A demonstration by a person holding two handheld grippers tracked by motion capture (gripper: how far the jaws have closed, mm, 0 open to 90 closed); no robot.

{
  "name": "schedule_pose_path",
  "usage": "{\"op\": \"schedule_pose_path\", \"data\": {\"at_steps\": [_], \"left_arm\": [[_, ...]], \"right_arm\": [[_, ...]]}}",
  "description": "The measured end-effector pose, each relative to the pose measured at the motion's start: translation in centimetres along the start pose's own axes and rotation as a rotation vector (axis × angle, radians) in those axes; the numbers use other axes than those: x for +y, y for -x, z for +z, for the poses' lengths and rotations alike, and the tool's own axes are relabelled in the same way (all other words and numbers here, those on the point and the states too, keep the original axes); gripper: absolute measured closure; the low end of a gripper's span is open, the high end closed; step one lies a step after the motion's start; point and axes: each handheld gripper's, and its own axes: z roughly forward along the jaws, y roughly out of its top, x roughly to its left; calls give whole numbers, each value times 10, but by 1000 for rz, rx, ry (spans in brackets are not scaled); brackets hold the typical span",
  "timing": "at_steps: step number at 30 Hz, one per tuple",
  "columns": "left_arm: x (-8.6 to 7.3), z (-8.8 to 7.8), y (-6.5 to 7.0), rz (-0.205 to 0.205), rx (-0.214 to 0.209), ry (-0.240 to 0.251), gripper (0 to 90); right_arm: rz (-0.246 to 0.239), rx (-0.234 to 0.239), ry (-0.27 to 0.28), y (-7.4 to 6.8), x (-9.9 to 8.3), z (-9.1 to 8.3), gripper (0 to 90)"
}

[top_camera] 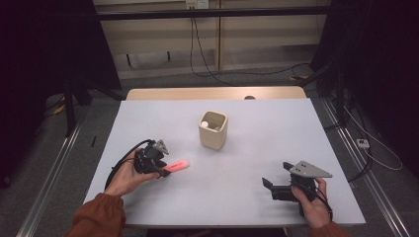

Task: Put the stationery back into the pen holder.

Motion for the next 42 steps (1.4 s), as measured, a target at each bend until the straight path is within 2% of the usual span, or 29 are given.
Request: {"op": "schedule_pose_path", "data": {"at_steps": [2, 6, 14, 17, 23, 25, 27, 32, 34, 37, 39, 42], "left_arm": [[0, 0, 1, 0, -3, -6, 668], [0, 0, 2, 0, 2, -5, 672], [-2, -2, 1, -27, -2, 18, 673], [-3, -4, 1, -34, -17, 39, 673], [-4, -11, 5, -53, -18, 94, 673], [-2, -12, 6, -49, -34, 100, 673], [-2, -12, 9, -63, -45, 113, 673], [2, -15, 13, -45, -71, 131, 673], [3, -15, 16, -60, -83, 153, 673], [6, -17, 21, -38, -90, 152, 673], [9, -18, 24, -55, -97, 171, 673], [12, -19, 27, -50, -103, 175, 673]], "right_arm": [[-1, 1, 1, 0, 0, 0, 46], [-3, 1, 0, 0, 0, -1, 47], [-4, 1, 0, 0, 0, -1, 46], [-5, 1, -1, 0, 0, -1, 46], [-10, 4, -3, 0, 0, 0, 45], [-10, 7, -4, 0, 0, 0, 44], [-11, 9, -4, 0, 0, 0, 44], [-17, 10, 1, -1, 1, -1, 44], [-20, 12, 2, -1, 1, 0, 44], [-20, 16, 3, -2, 2, 0, 46], [-13, 13, 6, -4, 2, 1, 47], [-14, 26, 17, -7, 4, 2, 45]]}}
